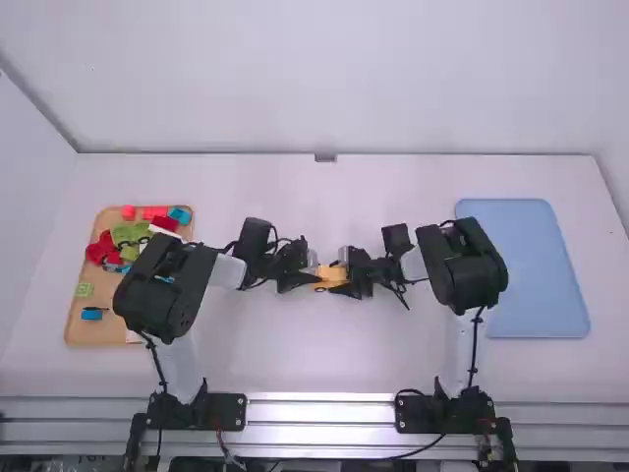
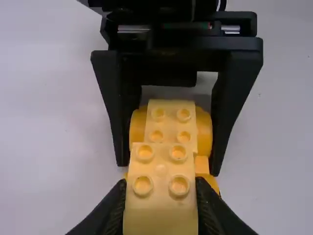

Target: Assemble lego blocks to make yellow taxi

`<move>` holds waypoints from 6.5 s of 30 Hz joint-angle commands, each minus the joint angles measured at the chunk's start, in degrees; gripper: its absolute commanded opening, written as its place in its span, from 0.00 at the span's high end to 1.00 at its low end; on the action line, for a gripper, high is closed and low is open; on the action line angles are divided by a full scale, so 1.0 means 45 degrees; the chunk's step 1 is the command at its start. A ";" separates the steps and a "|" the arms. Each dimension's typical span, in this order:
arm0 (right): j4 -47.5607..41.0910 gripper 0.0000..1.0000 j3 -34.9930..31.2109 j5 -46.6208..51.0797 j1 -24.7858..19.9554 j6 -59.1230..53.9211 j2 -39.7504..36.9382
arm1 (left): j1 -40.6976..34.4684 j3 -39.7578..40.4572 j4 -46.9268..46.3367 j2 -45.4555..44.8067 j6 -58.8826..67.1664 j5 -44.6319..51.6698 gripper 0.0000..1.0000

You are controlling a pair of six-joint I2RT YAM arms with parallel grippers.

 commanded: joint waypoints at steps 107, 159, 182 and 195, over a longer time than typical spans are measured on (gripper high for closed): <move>-0.0374 0.31 0.0359 -0.0102 0.0117 0.0364 0.0160 | -0.0933 0.0884 -0.1549 0.0219 -0.0903 -0.0724 0.98; -0.0277 0.50 0.0432 0.0899 0.0670 0.0175 0.0160 | -0.0534 0.2618 -0.5464 -0.1919 -0.0894 -0.2618 0.98; -0.0423 0.34 0.1146 0.1904 0.1423 0.0942 0.0160 | 0.3429 -0.1214 -0.3070 -0.5537 -0.2696 -0.1511 0.01; -0.3225 0.01 0.1166 0.2409 0.0942 0.1137 -0.1836 | 0.3439 -0.1467 -0.2657 -0.5931 -0.3915 -0.2997 0.01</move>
